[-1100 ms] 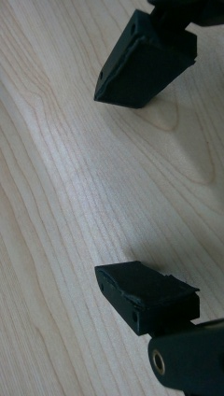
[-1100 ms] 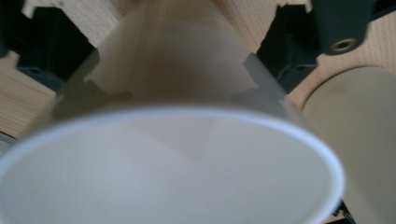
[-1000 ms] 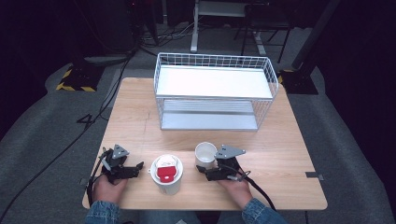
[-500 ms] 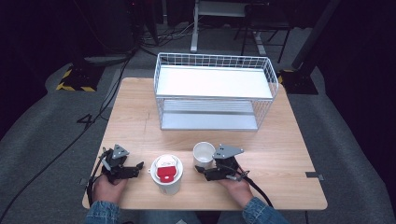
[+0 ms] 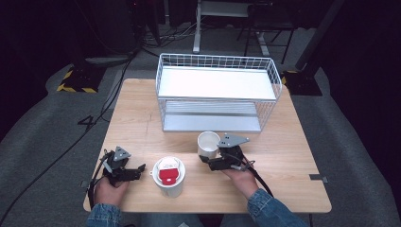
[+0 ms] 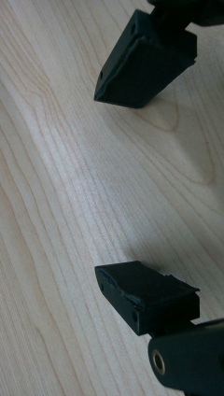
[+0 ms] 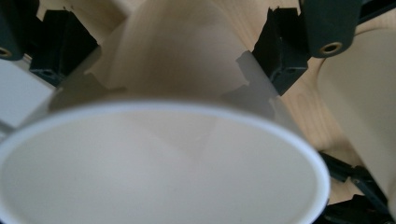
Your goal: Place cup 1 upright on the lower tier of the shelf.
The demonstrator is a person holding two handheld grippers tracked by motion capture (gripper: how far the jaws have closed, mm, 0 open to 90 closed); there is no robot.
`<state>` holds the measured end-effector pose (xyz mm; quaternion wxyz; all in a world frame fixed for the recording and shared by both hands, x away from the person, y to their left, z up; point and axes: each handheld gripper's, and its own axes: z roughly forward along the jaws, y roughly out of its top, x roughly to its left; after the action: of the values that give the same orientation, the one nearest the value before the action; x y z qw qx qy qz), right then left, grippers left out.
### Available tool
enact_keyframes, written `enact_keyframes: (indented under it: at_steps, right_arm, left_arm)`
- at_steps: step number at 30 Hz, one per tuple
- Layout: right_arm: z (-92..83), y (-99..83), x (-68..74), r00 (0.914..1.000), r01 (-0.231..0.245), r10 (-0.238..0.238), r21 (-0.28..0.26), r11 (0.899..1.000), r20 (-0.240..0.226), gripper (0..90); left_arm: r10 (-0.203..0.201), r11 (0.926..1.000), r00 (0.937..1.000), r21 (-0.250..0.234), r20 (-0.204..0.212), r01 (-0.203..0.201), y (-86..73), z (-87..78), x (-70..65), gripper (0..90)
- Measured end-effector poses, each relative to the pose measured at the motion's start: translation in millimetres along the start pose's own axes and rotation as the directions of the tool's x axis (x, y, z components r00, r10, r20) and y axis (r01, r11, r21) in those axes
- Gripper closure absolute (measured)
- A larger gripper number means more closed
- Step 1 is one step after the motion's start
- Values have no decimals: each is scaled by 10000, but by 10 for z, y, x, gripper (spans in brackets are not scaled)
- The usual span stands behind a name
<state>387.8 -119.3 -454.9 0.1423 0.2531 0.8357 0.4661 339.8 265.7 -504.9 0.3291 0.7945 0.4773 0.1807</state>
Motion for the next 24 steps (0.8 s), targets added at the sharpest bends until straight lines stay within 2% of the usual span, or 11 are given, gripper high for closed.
enact_keyframes:
  at_steps: [13,20,23,24]
  right_arm:
    - [14,112,-292,9957,-467,476,-132,9988,794,237]
    - [25,146,-484,9888,-697,710,-147,9975,1314,236]
    - [36,157,-604,9823,-925,952,-241,9954,1613,236]
    - [36,157,-604,9823,-925,952,-241,9954,1613,236]
  left_arm:
    - [5,10000,10000,-1,-3,-5,0,0,1,155]
    - [7,10000,10000,1,-4,-7,0,0,1,155]
    - [6,10000,10000,0,-2,-6,0,0,1,155]
    - [2,10000,10000,-3,-2,-2,0,0,0,155]
